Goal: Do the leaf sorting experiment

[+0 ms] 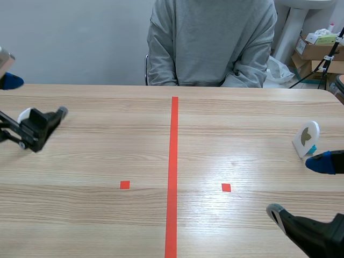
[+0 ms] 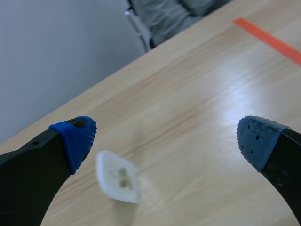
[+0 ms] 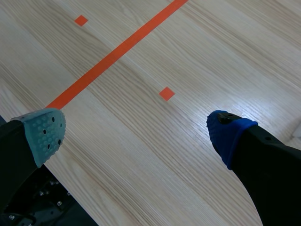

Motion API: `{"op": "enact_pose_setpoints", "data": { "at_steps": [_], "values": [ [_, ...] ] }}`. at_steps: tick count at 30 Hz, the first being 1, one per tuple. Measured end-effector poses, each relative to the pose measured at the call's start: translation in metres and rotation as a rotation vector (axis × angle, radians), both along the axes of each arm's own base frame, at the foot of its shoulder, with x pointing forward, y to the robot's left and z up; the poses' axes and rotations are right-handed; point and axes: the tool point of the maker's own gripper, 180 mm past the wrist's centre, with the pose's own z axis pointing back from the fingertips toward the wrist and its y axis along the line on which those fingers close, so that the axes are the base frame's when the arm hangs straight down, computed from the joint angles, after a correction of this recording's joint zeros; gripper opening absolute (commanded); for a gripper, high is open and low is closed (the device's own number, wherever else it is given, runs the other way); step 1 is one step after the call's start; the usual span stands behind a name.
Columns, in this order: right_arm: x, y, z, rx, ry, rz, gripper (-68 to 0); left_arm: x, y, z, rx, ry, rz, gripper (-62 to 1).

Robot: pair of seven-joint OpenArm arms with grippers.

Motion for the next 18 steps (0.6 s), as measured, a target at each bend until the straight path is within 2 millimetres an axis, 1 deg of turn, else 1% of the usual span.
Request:
{"op": "enact_pose_setpoints", "data": {
  "at_steps": [4,7,12,18],
  "values": [
    [0.005,0.000,0.003,-0.001,-0.018,0.000,-5.4,-0.044,-0.041,0.000,-0.063,0.026,-0.105,1.4],
    [0.005,0.000,0.003,-0.001,-0.018,0.000,-5.4,-0.069,-0.060,0.003,-0.114,0.039,-0.154,1.4],
    [0.005,0.000,0.003,-0.002,-0.017,0.000,-5.4,-0.098,-0.079,0.003,-0.153,0.080,-0.195,1.4],
    [0.005,0.000,0.003,-0.002,-0.017,0.000,-5.4,-0.126,-0.090,-0.002,-0.193,0.140,-0.218,1.4]
  ]
}}
